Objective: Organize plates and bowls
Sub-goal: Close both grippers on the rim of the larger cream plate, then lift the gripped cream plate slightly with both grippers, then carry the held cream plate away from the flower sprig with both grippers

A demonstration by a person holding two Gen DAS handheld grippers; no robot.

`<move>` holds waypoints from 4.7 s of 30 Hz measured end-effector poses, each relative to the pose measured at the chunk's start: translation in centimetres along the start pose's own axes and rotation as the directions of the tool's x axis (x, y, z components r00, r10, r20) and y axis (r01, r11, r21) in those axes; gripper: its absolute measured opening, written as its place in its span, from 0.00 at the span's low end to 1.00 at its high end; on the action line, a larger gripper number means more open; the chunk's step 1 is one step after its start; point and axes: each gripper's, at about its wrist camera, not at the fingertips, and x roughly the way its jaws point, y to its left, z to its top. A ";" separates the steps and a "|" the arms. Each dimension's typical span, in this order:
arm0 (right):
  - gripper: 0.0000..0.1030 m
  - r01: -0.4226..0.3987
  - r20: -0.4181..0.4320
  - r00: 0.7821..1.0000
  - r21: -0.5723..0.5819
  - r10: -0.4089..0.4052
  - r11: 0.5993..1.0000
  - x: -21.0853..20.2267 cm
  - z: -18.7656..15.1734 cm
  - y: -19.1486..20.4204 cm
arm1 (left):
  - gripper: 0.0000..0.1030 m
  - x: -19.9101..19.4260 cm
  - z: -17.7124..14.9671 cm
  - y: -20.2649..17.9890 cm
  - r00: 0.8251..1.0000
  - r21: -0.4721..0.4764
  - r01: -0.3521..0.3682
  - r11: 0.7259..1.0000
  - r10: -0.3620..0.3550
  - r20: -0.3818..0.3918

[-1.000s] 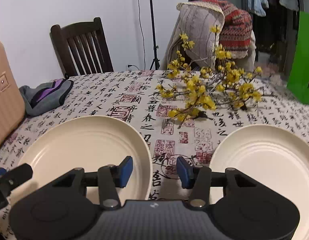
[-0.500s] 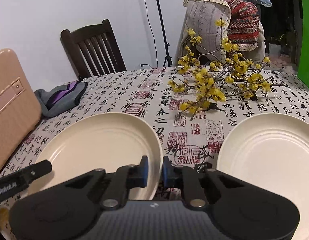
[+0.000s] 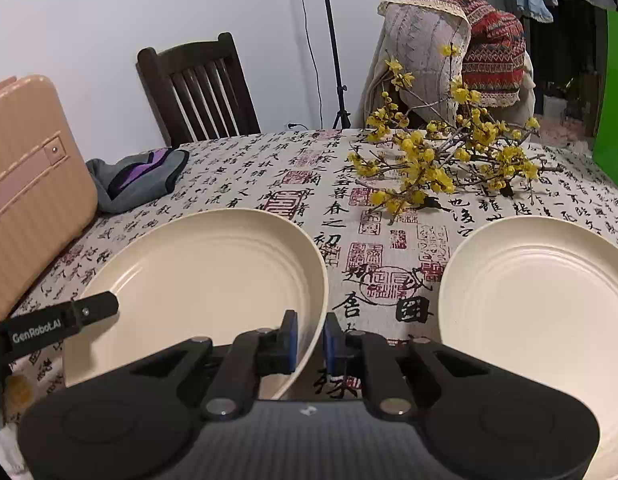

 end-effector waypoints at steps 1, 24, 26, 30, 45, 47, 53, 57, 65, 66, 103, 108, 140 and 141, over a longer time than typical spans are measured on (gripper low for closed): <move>0.13 0.003 0.001 1.000 -0.006 -0.003 1.000 0.0 -0.1 0.1 | 0.25 0.0 0.0 -0.1 1.000 0.007 -0.003 1.000 0.003 0.001; 0.14 0.042 0.061 0.997 -0.050 -0.039 0.998 -2.1 -0.8 0.1 | 0.25 -1.7 -0.3 -1.4 0.997 0.074 0.026 0.997 -0.031 0.066; 0.14 0.043 0.064 0.997 -0.047 -0.040 0.998 -2.4 -0.8 0.0 | 0.25 -2.0 -0.2 -1.5 0.997 0.078 0.034 0.996 -0.040 0.071; 0.14 0.056 0.070 0.996 -0.032 -0.053 0.998 -3.0 -0.8 -0.2 | 0.25 -2.6 -0.3 -2.0 0.995 0.093 0.043 0.995 -0.051 0.087; 0.14 0.053 0.096 0.994 0.001 -0.052 0.999 -5.1 -1.1 -1.1 | 0.25 -4.4 -0.5 -2.4 0.987 0.100 0.090 0.991 -0.103 0.126; 0.14 0.054 0.101 0.993 -0.001 -0.053 0.999 -5.5 -1.1 -1.2 | 0.25 -4.6 -0.6 -2.6 0.986 0.104 0.094 0.990 -0.107 0.130; 0.14 0.059 0.106 0.993 0.000 -0.059 0.998 -6.4 -1.2 -1.4 | 0.25 -5.0 -0.9 -3.2 0.983 0.136 0.095 0.986 -0.114 0.143; 0.14 0.066 0.112 0.992 0.001 -0.065 0.998 -7.0 -1.3 -1.6 | 0.25 -5.3 -1.1 -3.4 0.982 0.147 0.100 0.984 -0.122 0.147; 0.14 0.075 0.117 0.990 0.009 -0.076 0.997 -8.1 -1.7 -2.0 | 0.25 -5.9 -1.4 -3.9 0.977 0.165 0.118 0.979 -0.144 0.156; 0.14 0.077 0.119 0.990 0.010 -0.078 0.997 -8.2 -1.7 -2.1 | 0.25 -6.0 -1.4 -4.0 0.976 0.167 0.121 0.979 -0.147 0.157; 0.14 0.071 0.151 0.985 0.059 -0.079 0.996 -12.6 -3.5 -3.9 | 0.25 -10.2 -2.4 -5.7 0.969 0.181 0.156 0.971 -0.186 0.164; 0.14 0.070 0.158 0.984 0.065 -0.080 0.995 -13.7 -4.0 -4.1 | 0.25 -11.4 -2.8 -6.0 0.967 0.183 0.158 0.970 -0.189 0.169; 0.14 0.084 0.178 0.979 0.090 -0.099 0.992 -18.9 -7.0 -6.1 | 0.25 -16.3 -5.3 -8.5 0.962 0.199 0.178 0.964 -0.213 0.171; 0.14 0.083 0.179 0.979 0.091 -0.098 0.992 -19.0 -7.1 -6.2 | 0.25 -16.3 -5.4 -8.5 0.962 0.199 0.178 0.964 -0.213 0.171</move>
